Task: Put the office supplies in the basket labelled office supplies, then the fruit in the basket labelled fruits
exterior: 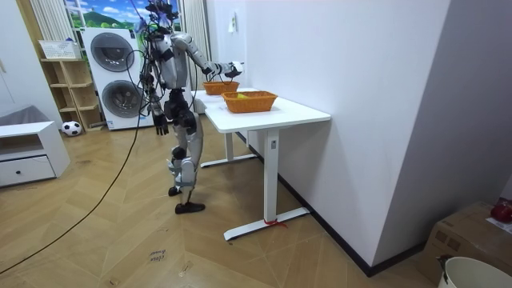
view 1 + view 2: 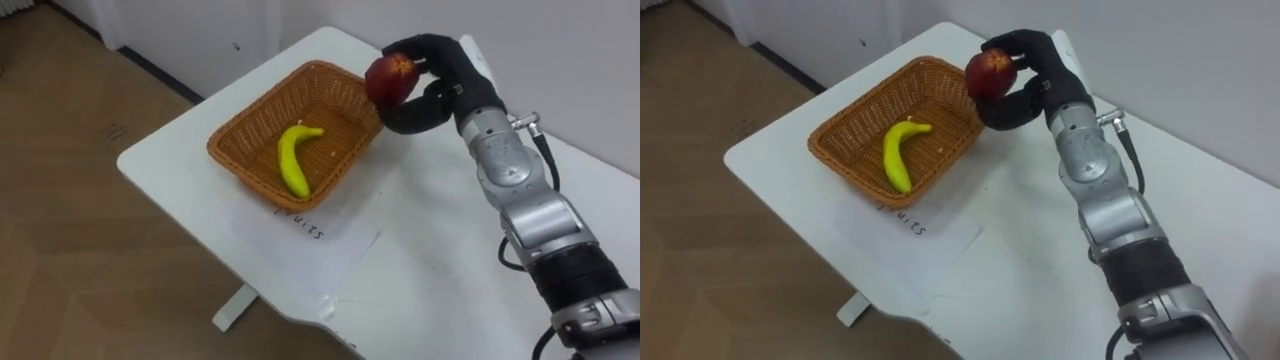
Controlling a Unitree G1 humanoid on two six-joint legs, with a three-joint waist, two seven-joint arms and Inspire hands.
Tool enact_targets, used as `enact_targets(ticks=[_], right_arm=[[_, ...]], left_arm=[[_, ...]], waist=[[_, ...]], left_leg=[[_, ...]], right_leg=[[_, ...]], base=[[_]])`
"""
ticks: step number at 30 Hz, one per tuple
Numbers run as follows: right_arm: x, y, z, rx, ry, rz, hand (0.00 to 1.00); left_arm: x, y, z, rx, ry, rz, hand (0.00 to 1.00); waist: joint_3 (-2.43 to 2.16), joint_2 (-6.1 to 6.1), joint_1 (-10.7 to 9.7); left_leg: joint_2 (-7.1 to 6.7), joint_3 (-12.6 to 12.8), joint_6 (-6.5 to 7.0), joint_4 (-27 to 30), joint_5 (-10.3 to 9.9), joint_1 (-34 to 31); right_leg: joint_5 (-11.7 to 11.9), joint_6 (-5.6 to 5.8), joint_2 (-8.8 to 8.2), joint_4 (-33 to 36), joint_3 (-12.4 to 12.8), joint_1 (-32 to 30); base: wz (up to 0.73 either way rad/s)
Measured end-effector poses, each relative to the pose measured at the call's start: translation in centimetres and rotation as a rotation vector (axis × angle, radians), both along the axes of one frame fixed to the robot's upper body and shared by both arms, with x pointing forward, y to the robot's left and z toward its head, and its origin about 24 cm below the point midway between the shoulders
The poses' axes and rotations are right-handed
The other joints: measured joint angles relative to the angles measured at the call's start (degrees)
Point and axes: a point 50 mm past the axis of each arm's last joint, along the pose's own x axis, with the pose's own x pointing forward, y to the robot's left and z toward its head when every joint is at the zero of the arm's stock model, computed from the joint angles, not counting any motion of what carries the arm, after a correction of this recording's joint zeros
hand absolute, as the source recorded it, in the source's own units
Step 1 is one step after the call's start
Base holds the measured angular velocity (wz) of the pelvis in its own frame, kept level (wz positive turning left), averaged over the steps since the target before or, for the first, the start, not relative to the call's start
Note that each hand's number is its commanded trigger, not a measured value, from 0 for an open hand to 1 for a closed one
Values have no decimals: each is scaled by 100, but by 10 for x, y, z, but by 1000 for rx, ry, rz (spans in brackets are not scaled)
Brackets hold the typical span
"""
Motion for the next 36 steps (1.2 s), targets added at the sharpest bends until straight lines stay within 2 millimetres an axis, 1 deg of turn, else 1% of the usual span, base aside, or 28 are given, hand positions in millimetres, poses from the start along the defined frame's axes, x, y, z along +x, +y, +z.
enact_targets(ticks=[1, 4, 7, 10, 14, 16, 17, 18, 19, 20, 21, 22, 23, 24, 36], right_arm=[[0, 0, -1, -4, 9, -1, 100], [0, 1, -2, -7, 23, 11, 100], [-1, 4, -4, -15, 35, 31, 100], [-2, 9, -7, -26, 47, 56, 100], [-2, 11, -9, -29, 60, 61, 100], [-3, 15, -11, -44, 70, 79, 98], [-4, 16, -12, -45, 73, 82, 89], [-4, 17, -12, -45, 76, 84, 75], [-4, 17, -12, -49, 76, 84, 67], [-4, 17, -12, -49, 75, 84, 53], [-4, 17, -12, -50, 76, 84, 26], [-4, 17, -13, -49, 77, 83, 16], [-4, 17, -13, -49, 77, 83, 2], [-4, 17, -13, -49, 77, 83, 0], [-4, 17, -13, -44, 76, 78, 0]], left_arm=[[0, 0, 0, 0, 0, 1, 0], [0, 0, 0, 3, 5, 1, 0], [-1, 1, 0, 5, 8, 2, 0], [-1, 1, 0, 5, 11, 3, 0], [0, 1, 0, 9, 5, 4, 0], [-1, 1, 0, 12, 5, 5, 0], [-1, 1, 0, 12, 6, 5, 0], [-1, 1, 0, 12, 5, 5, 0], [0, 1, 0, 12, 3, 5, 0], [0, 1, 0, 12, 3, 5, 0], [0, 1, 0, 12, 4, 5, 0], [-1, 1, 0, 12, 5, 5, 0], [-1, 1, 0, 12, 6, 6, 0], [-2, 1, 0, 11, 6, 8, 0], [0, 1, 0, 11, 1, 9, 0]], waist=[[10, 14, 44], [35, 52, 115], [38, 57, 210], [42, 64, 242], [48, 76, 385], [50, 79, 425], [50, 79, 438], [49, 78, 473], [46, 73, 517], [44, 70, 522], [38, 61, 532], [38, 60, 532], [37, 59, 537], [37, 59, 541], [23, 38, 537]], left_leg=[[-16, 0, 12, -2, 7, 15], [-33, 1, 29, -7, 8, 33], [-33, 5, 33, -10, 8, 23], [-32, 5, 35, -1, 9, 27], [-24, 3, 36, -10, 9, 20], [-25, -4, 38, -12, 8, 17], [-26, -4, 40, -13, 6, 15], [-29, -6, 42, -12, 5, 10], [-29, -7, 43, -12, 5, 3], [-29, -8, 43, -12, 5, -2], [-29, -16, 43, -10, 5, -17], [-31, -33, 42, -6, 5, -26], [-31, -34, 43, -6, 5, -27], [-31, -34, 43, -7, 5, -27], [-30, -33, 43, -3, 5, -15]], right_leg=[[-3, 5, -25, 6, -71, 20], [-20, 33, -62, 93, -79, 16], [-20, 33, -63, 100, -78, 0], [-20, 32, -62, 110, -84, 5], [-20, 32, -68, 153, -86, -34], [-20, 33, -75, 181, -86, -47], [-20, 33, -76, 181, -86, -48], [-20, 32, -78, 181, -86, -52], [-20, 33, -79, 181, -89, -58], [-20, 33, -79, 181, -90, -63], [-20, 33, -78, 181, -97, -71], [-20, 33, -78, 181, -107, -70], [-20, 32, -79, 181, -108, -68], [-20, 33, -79, 181, -106, -65], [-20, 33, -80, 182, -115, -40]], base=[[5], [5], [0], [0], [-2], [0], [0], [0], [0], [3], [6], [7], [6], [0], [0]])
